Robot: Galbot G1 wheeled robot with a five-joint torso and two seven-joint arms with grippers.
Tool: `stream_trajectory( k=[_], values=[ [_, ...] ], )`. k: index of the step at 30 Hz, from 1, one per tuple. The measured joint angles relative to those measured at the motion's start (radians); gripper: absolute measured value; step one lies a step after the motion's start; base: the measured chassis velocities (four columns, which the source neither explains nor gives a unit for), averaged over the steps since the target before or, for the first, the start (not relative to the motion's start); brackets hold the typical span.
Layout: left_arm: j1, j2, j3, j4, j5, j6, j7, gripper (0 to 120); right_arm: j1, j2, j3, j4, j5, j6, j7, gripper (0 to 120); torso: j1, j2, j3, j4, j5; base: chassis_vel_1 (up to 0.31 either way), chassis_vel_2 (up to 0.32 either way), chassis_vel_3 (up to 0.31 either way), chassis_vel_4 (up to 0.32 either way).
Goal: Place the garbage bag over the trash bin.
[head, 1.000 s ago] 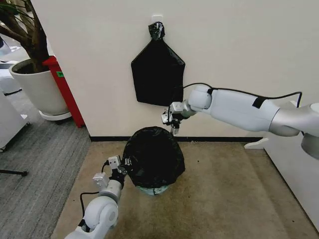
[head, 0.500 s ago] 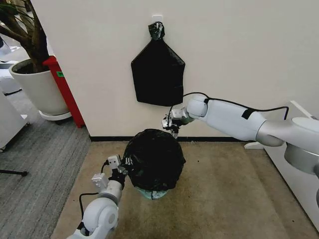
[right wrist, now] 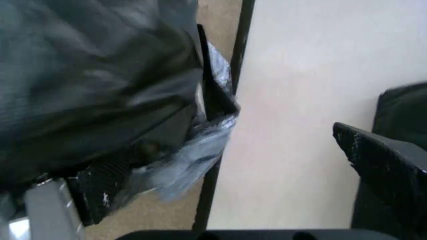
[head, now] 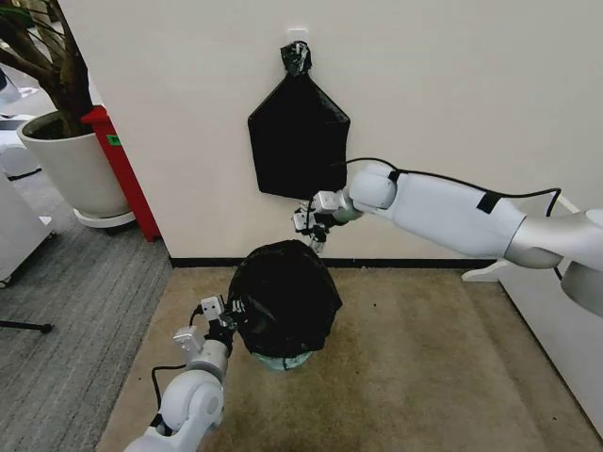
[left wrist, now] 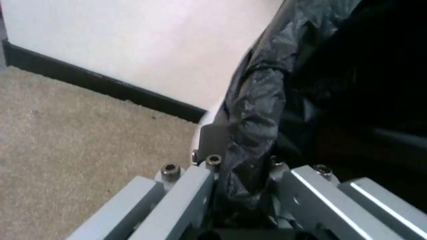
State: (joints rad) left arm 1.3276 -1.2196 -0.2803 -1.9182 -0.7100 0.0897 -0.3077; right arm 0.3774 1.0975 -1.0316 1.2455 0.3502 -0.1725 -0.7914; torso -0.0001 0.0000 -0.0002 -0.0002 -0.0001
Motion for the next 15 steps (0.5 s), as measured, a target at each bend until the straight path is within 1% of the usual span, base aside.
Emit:
stream_trajectory(
  k=[4, 9, 15],
  values=[
    [0.007, 0.0, 0.0, -0.011, -0.002, -0.001, 0.0, 0, -0.001, 0.013, 0.013, -0.041, -0.003, 0.008, -0.001, 100, 0.0, 0.0, 0.0, 0.0005, -0.0002, 0.0, 0.0, 0.0, 0.0],
    [0.021, 0.002, -0.004, -0.042, -0.005, -0.002, 0.0, 0, -0.041, 0.022, 0.034, -0.084, -0.034, 0.023, -0.002, 100, 0.0, 0.0, 0.0, 0.0002, 0.0001, 0.0, 0.0, 0.0, 0.0],
    [0.025, 0.005, -0.005, -0.058, -0.007, -0.002, 0.001, 0, -0.075, 0.026, 0.056, -0.128, -0.077, 0.071, -0.003, 100, 0.0, 0.0, 0.0, 0.0002, 0.0001, 0.0, 0.0, 0.0, 0.0]
  ],
)
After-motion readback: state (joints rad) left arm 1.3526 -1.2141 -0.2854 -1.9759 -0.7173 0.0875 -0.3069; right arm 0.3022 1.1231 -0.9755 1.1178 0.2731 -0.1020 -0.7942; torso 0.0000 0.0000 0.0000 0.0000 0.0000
